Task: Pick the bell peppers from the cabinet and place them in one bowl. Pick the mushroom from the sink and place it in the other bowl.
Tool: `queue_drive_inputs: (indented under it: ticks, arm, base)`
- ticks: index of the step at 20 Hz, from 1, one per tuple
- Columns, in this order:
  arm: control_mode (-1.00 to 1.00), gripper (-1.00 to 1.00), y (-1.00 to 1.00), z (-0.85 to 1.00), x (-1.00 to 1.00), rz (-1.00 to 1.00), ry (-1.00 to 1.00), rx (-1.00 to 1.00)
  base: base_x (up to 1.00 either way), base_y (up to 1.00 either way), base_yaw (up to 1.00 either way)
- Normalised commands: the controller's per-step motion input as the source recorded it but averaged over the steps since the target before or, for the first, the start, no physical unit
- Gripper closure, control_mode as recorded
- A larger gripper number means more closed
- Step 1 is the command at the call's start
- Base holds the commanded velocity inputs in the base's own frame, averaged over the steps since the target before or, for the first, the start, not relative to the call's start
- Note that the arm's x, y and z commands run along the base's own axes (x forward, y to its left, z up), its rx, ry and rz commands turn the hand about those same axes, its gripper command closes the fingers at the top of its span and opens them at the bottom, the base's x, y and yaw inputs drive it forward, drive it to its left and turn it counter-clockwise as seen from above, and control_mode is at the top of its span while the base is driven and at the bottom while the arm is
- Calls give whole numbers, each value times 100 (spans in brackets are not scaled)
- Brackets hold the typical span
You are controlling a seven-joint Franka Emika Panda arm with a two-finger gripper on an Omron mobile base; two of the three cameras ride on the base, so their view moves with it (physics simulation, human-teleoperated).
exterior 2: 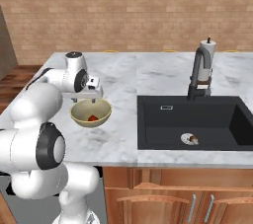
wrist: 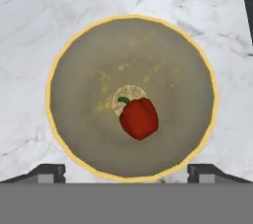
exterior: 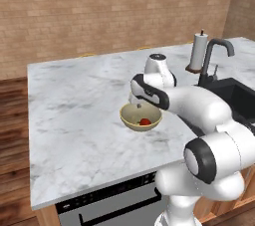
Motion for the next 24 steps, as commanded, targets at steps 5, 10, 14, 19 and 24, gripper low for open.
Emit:
queue_drive_inputs:
  ticks: [5, 10, 14, 19, 24]
  arm:
    - [-100, -100, -1, 67, -71, -4, 7, 5]
    - [-100, -100, -2, 58, -76, -2, 0, 0]
    - [-100, -100, 0, 65, -73, 0, 0, -6]
    - [-100, -100, -14, 26, -97, 0, -16, 0]
    - [-100, -100, -21, 11, -88, 0, -18, -3]
  base:
    - [0, 0, 0]
    - [0, 0, 0]
    - [0, 0, 0]
    - [0, 0, 0]
    - [0, 0, 0]
